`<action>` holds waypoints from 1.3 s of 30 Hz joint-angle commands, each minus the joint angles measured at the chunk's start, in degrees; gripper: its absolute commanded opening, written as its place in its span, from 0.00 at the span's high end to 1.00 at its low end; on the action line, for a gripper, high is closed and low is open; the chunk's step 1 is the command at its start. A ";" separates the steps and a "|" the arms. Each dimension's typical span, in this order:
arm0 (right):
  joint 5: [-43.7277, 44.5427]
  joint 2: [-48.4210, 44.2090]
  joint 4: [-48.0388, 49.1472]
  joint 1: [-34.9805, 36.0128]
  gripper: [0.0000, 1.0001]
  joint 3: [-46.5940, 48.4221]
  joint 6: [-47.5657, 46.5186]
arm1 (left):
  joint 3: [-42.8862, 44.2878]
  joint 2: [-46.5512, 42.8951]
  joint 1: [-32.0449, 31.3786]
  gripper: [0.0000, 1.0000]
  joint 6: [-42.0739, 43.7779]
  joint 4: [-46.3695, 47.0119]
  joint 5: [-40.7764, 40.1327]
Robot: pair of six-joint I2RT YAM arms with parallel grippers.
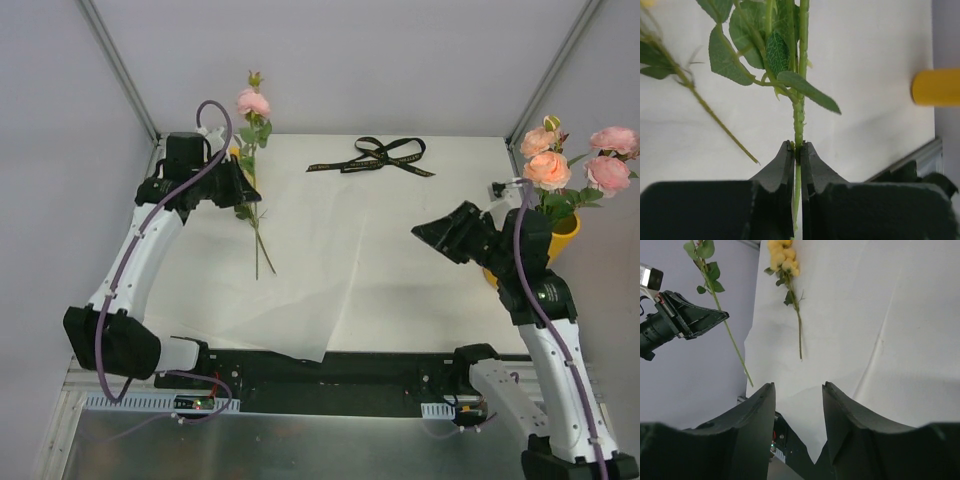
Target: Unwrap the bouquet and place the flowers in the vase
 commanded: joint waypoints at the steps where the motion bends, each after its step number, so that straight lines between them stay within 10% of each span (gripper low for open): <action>1: 7.90 4.76 10.70 13.48 0.50 0.33 5.01 | -5.37 -7.98 -6.53 1.00 8.54 4.56 14.76; 11: 18.91 22.33 26.53 34.60 0.40 6.47 11.51 | -16.01 -13.26 -13.06 1.00 8.20 12.82 26.29; 33: 19.35 36.15 39.90 39.18 0.54 12.54 15.03 | -17.16 -15.02 -15.87 1.00 7.14 13.44 26.90; 37: 21.27 35.89 39.37 39.18 0.90 12.37 14.86 | -17.24 -15.46 -15.87 0.98 7.14 13.35 26.29; 39: 23.90 34.49 39.99 39.27 1.00 11.41 13.11 | -17.59 -15.99 -15.87 0.77 7.14 13.35 24.71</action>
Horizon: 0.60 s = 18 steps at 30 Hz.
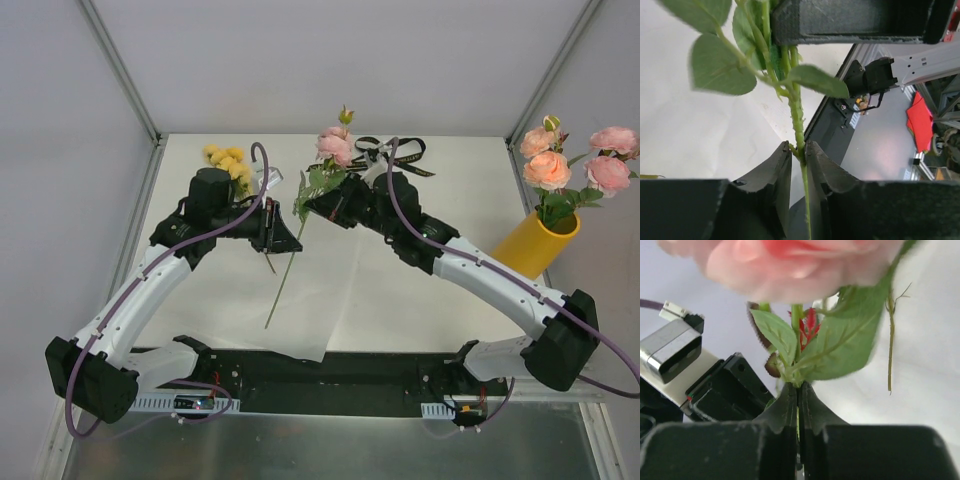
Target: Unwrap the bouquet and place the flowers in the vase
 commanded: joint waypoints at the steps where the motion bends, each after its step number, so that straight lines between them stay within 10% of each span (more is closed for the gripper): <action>1: 6.42 -2.65 3.77 0.17 1.00 1.00 -2.39 | -0.57 -1.76 -0.51 0.63 1.09 2.62 -1.28; 7: 18.11 -10.64 -2.11 0.08 1.00 1.44 -16.87 | -1.36 -3.43 -0.51 0.01 1.62 2.45 -6.11; 18: 43.07 -27.88 -5.97 0.17 1.00 5.47 -62.13 | -0.75 -4.49 -0.51 0.01 2.76 -0.72 -15.35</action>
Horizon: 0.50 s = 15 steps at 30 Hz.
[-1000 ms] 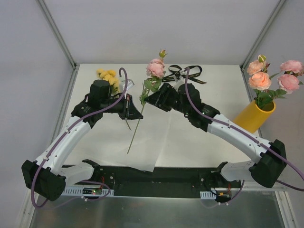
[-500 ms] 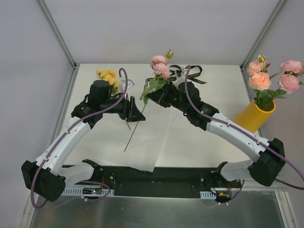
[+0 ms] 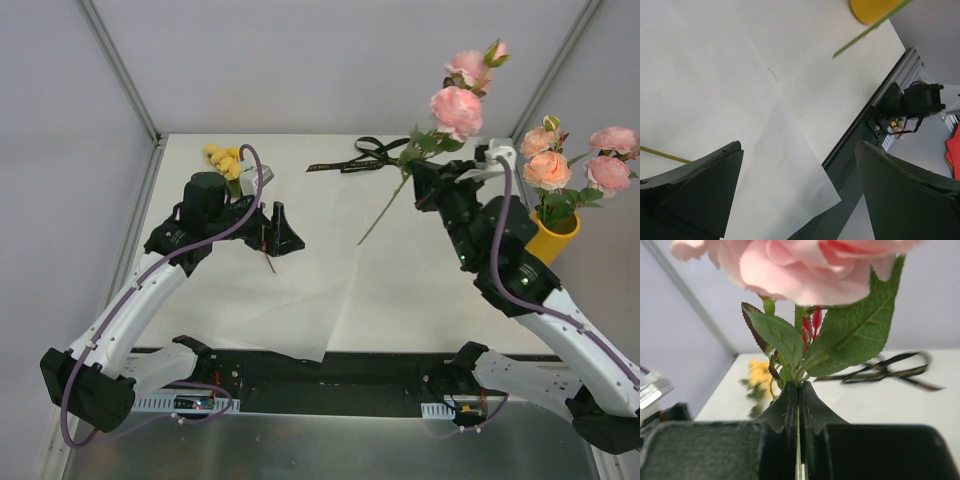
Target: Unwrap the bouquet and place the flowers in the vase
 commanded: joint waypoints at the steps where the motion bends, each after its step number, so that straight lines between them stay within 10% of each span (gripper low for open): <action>1: 13.82 -4.56 -1.45 0.04 1.00 6.02 -25.74 | 0.35 -1.78 -0.51 0.01 1.75 -1.22 -4.64; 15: 27.03 -9.58 12.15 -0.14 1.00 12.70 -67.24 | 0.26 -2.83 -0.51 0.01 2.46 -1.92 -9.83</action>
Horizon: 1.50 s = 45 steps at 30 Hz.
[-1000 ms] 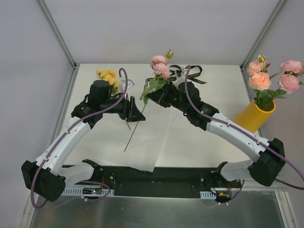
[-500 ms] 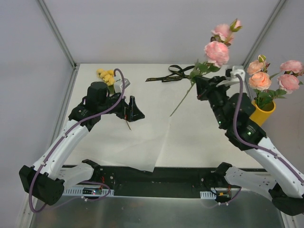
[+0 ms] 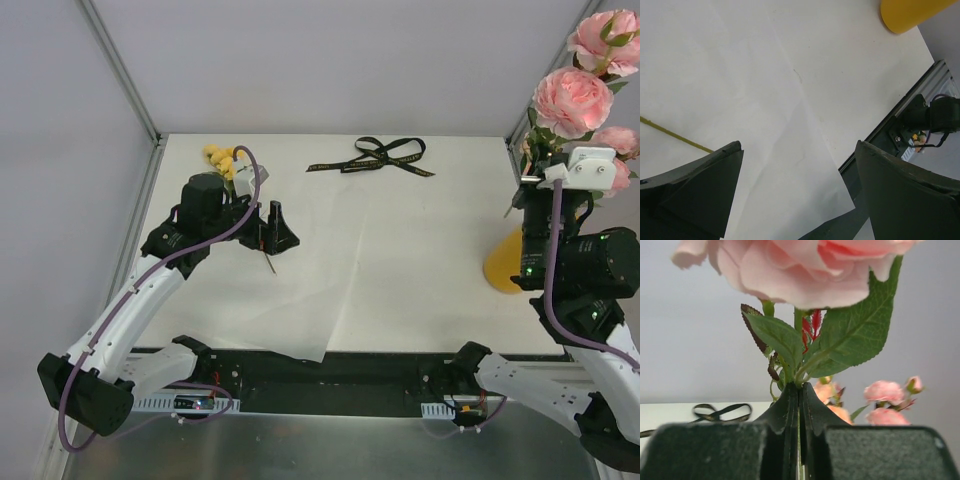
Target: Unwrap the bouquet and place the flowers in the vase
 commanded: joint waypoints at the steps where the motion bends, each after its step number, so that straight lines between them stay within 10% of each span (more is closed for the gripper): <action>1: 2.94 0.56 8.33 -0.16 1.00 5.16 -18.11 | 0.17 -1.83 -0.49 0.01 1.54 0.37 -2.24; 26: 2.23 4.26 9.39 -5.60 1.00 6.24 -20.68 | 0.17 -2.27 -0.49 0.01 1.10 0.20 -2.69; 45: -12.53 4.61 -1.06 -35.22 1.00 -2.20 9.55 | 0.17 -1.92 -0.49 0.01 1.54 0.20 -3.30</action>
